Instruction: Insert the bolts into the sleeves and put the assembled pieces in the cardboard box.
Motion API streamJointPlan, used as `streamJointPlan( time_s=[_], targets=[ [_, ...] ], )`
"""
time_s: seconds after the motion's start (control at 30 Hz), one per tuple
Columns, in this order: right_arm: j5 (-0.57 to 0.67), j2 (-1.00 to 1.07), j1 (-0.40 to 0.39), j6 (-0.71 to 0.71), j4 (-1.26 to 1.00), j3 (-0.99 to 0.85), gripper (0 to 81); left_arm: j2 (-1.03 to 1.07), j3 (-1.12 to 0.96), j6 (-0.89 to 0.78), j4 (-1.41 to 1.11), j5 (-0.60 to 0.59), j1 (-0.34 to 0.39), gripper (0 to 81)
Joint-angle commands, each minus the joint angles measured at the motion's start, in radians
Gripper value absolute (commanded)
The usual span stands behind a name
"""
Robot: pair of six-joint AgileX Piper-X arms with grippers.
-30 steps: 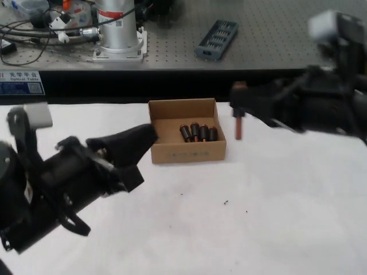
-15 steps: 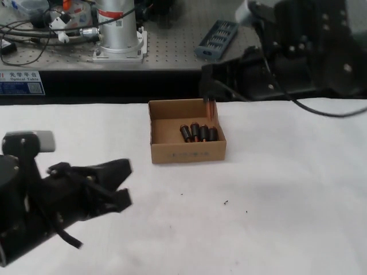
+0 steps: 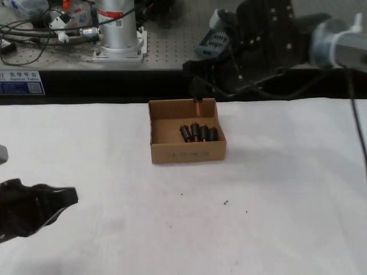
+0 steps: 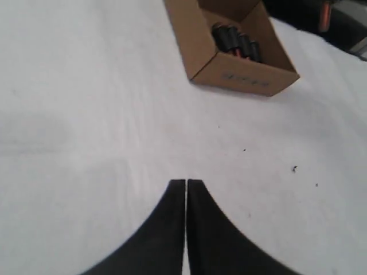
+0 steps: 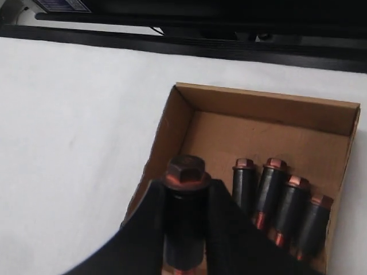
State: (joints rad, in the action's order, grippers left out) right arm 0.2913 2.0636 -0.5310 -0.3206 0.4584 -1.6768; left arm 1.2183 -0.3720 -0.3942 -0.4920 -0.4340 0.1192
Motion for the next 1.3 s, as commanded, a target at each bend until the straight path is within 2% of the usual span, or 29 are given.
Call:
streamJointPlan(
  time_s=[0.0, 0.1, 0.37, 0.7, 0.8, 0.9, 1.0, 1.27],
  targets=[
    [-0.006, 0.072, 0.004, 0.003, 0.01, -0.109, 3.9, -0.004, -0.035, 0.062, 0.11, 0.06, -0.004, 0.6],
    [-0.013, 0.133, -0.002, 0.003, 0.026, -0.186, 3.9, -0.004, -0.069, 0.065, 0.212, 0.128, -0.004, 0.6],
    [-0.035, 0.267, -0.027, 0.003, 0.099, -0.337, 3.9, -0.042, -0.138, 0.14, 0.418, 0.206, -0.004, 0.6],
    [-0.04, 0.329, -0.085, 0.049, 0.104, -0.351, 3.6, -0.074, -0.138, 0.145, 0.466, 0.203, -0.004, 0.6],
    [-0.05, 0.331, -0.092, 0.053, 0.104, -0.351, 0.6, -0.074, -0.138, 0.145, 0.476, 0.193, -0.004, 0.6],
    [-0.058, 0.331, -0.094, 0.053, 0.119, -0.351, 9.7, -0.074, -0.138, 0.145, 0.485, 0.189, -0.004, 0.6],
    [-0.127, 0.333, -0.094, 0.053, 0.142, -0.351, 17.5, -0.074, -0.138, 0.145, 0.486, 0.189, -0.004, 0.6],
    [-0.148, 0.34, -0.085, 0.053, 0.201, -0.351, 17.8, -0.074, -0.138, 0.145, 0.492, 0.182, -0.004, 0.6]
  ],
)
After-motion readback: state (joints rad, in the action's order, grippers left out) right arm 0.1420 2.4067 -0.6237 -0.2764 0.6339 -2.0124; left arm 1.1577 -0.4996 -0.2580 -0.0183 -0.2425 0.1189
